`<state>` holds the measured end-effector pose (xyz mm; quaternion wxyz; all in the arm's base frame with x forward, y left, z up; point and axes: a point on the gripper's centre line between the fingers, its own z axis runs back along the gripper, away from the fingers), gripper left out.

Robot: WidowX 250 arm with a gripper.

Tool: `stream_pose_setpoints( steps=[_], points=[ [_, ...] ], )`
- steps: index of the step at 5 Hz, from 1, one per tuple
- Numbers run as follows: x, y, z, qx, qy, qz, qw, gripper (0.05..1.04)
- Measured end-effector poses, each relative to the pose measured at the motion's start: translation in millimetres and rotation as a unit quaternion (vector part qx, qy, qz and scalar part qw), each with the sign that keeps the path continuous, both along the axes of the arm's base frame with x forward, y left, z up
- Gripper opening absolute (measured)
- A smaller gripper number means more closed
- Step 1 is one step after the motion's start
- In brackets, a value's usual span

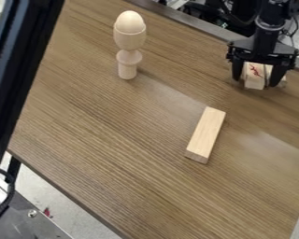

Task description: Put the rectangular block with the red marking on top of the rectangular block in the middle of the table

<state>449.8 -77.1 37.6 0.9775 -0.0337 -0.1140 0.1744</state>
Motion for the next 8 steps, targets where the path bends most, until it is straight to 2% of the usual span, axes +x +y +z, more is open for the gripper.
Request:
stream_pose_setpoints(
  steps=[1, 2, 3, 5, 6, 7, 8],
  points=[
    [1.2, 3.3, -1.6, 0.003, 0.002, -0.001, 1.0000, 0.963],
    [-4.2, 9.2, -7.6, 0.009, 0.005, 0.000, 0.9999, 0.675],
    [-19.9, 18.6, -10.7, 0.032, 0.009, -0.009, 0.9994, 0.506],
    [-51.6, 28.1, -5.3, 0.042, 0.019, -0.014, 0.9989, 0.505],
    [-66.1, 39.3, 20.3, 0.040, 0.002, 0.001, 0.9992, 0.505],
    [-85.9, 44.9, 53.8, 0.032, -0.034, 0.009, 0.9989, 0.504],
    [-110.4, 47.2, 57.3, 0.033, -0.039, 0.005, 0.9987, 0.504]
  ],
)
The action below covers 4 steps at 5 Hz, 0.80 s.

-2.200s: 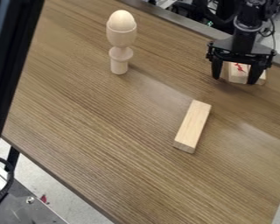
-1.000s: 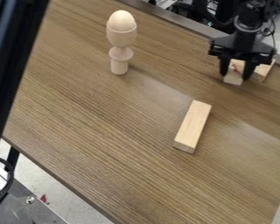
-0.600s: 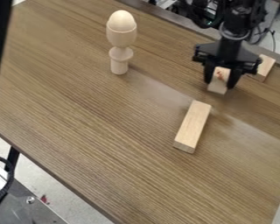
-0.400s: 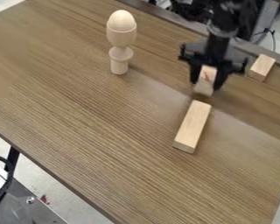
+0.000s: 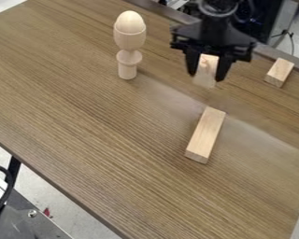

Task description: Put the rectangular block with the red marking on top of the rectangular block in the middle of the table

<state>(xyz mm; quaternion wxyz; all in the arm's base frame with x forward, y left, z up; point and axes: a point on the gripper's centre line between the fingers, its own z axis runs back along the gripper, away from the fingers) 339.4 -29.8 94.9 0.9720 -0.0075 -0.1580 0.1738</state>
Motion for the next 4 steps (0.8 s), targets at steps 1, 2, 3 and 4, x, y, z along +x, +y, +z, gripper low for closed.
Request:
stream_pose_setpoints(
  steps=[1, 2, 3, 4],
  points=[
    [-16.5, -0.8, -3.8, 0.005, 0.004, -0.009, 0.9999, 0.504],
    [-28.8, -3.3, -14.8, 0.010, 0.014, -0.017, 0.9997, 0.503],
    [-39.3, -10.4, -25.7, 0.016, 0.025, -0.033, 0.9990, 0.503],
    [-49.6, -19.1, -27.8, 0.019, 0.024, -0.049, 0.9983, 0.503]
  ],
)
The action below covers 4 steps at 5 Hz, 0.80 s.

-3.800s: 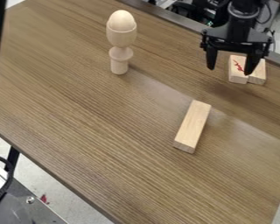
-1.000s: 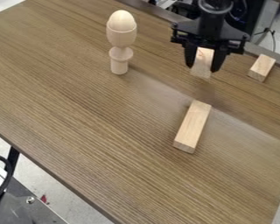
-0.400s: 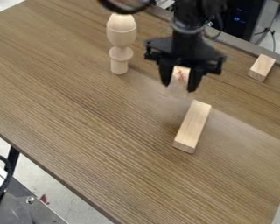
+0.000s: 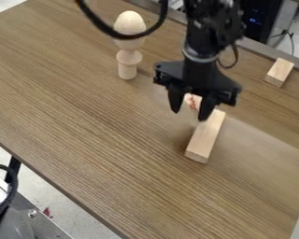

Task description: Put the rectangular block with the red marking on top of the rectangular block in the middle of the table

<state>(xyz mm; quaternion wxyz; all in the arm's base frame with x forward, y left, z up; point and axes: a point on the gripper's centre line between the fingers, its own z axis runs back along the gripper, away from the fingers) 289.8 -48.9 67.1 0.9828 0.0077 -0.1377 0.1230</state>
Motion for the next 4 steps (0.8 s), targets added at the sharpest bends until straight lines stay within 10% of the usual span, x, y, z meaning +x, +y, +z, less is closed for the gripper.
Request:
stream_pose_setpoints(
  steps=[4],
  points=[
    [-13.6, -21.9, -4.9, 0.002, -0.004, -0.031, 0.9995, 0.503]
  ],
)
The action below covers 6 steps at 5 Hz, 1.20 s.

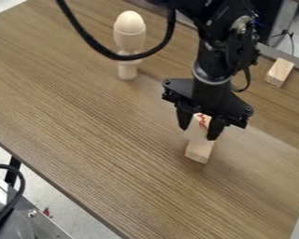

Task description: Put the rectangular block with the red marking on top of the rectangular block in the middle of the table

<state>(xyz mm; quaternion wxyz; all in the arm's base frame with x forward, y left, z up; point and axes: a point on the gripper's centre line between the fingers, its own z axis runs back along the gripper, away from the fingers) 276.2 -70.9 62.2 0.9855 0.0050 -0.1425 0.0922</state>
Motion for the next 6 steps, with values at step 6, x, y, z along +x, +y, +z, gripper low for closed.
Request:
stream_pose_setpoints(
  steps=[6],
  points=[
    [-5.1, -7.0, -14.0, 0.008, 0.005, -0.005, 0.9999, 0.503]
  ],
)
